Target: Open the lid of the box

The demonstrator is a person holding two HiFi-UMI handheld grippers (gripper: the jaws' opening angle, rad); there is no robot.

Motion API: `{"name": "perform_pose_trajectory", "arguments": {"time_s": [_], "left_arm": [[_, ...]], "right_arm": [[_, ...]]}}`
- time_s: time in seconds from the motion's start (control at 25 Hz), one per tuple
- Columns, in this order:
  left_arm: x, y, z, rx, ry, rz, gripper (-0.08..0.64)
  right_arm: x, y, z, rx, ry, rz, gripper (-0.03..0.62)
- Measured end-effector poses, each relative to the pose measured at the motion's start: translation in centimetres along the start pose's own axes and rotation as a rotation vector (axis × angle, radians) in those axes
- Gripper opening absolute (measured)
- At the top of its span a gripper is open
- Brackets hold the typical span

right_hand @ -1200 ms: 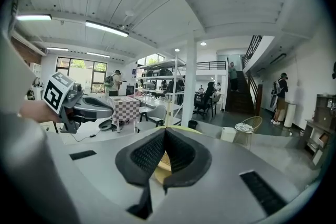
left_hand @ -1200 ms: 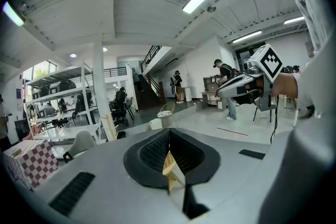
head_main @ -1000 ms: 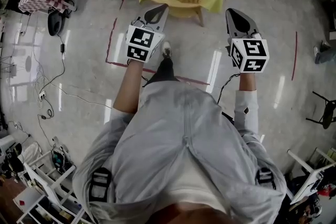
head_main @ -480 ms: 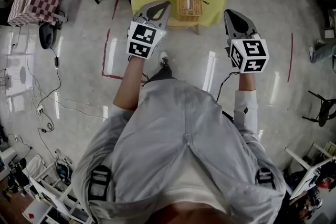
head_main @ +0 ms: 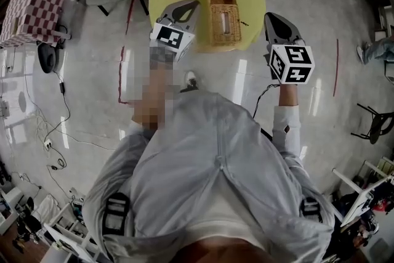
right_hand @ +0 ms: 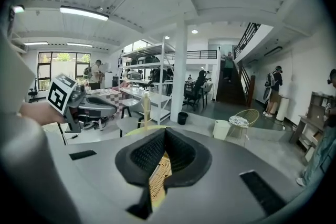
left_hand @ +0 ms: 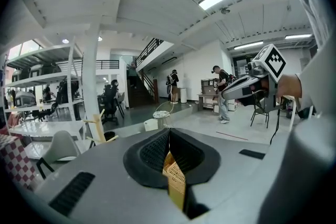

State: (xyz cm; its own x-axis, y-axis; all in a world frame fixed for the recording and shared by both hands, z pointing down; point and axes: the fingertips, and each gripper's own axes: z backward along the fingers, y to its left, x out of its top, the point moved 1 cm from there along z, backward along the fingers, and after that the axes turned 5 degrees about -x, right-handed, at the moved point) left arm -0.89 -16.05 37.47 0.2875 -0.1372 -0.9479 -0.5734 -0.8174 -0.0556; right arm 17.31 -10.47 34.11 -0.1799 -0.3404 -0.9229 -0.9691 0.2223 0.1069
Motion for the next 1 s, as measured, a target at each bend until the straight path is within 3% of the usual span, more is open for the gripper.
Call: {"name": "perform_pose_trajectory", "arguments": {"time_s": [0.36,0.76,1.0], "left_arm": [[-3.3,3.9,-4.4,-0.028,0.070,0.072,0.029],[-6.6,0.9,-7.9,0.064,0.167,0.169,0.029],[-10.0,-0.8,-8.7,0.143,0.221,0.234,0.029]], "right_arm": [[-2.8,-1.2,-5.9,0.011,0.106,0.009,0.023],[-7.4,-5.1,-9.5,0.175,0.183,0.045,0.023],[-12.3,-5.7,-11.8,0.284,0.241,0.062,0.026]]}}
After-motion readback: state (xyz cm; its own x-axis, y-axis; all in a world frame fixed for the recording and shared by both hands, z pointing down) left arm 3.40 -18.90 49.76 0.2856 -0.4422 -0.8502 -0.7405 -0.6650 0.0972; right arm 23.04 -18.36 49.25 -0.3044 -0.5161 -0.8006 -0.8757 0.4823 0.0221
